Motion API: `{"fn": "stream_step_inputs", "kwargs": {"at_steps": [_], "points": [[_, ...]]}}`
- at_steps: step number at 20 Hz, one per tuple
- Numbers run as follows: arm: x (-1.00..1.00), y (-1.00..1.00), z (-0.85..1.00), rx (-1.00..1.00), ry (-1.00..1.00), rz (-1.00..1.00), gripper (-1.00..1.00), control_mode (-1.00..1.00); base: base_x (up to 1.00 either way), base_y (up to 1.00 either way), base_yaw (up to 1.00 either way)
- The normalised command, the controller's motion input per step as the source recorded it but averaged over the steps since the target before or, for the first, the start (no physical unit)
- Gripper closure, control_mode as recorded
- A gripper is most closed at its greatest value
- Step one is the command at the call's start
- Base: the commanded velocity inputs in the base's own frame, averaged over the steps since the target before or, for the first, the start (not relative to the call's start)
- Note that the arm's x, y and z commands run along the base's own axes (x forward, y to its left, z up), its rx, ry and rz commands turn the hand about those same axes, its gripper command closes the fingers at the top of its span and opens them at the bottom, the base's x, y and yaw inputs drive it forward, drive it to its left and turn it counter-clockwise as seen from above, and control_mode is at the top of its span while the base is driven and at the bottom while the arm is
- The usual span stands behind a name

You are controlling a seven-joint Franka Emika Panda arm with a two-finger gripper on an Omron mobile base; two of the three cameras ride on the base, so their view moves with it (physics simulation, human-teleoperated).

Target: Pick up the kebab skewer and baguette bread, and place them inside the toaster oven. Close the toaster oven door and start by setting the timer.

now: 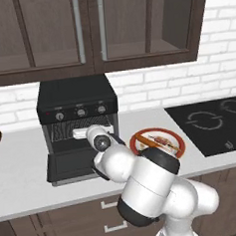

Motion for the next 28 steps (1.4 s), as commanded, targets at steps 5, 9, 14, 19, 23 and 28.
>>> {"fn": "stream_step_inputs", "kwargs": {"at_steps": [5,9,14,19,23,28], "points": [[0.15,0.00,-0.09,0.00,0.00,0.00,-1.00,-1.00,0.00,0.00,0.00],[0.28,0.04,0.00,0.00,0.06,0.00,-1.00,-1.00,0.00,0.00,0.00],[0.27,0.02,0.00,0.00,0.15,0.00,-1.00,-1.00,0.00,0.00,0.00],[0.21,0.01,-0.07,0.00,0.04,0.00,-1.00,-1.00,0.00,0.00,0.00],[0.00,0.15,-0.21,-0.02,0.00,0.02,-1.00,-1.00,0.00,0.00,0.00],[0.01,0.16,-0.25,-0.02,0.00,0.02,-1.00,-1.00,0.00,0.00,0.00]]}}
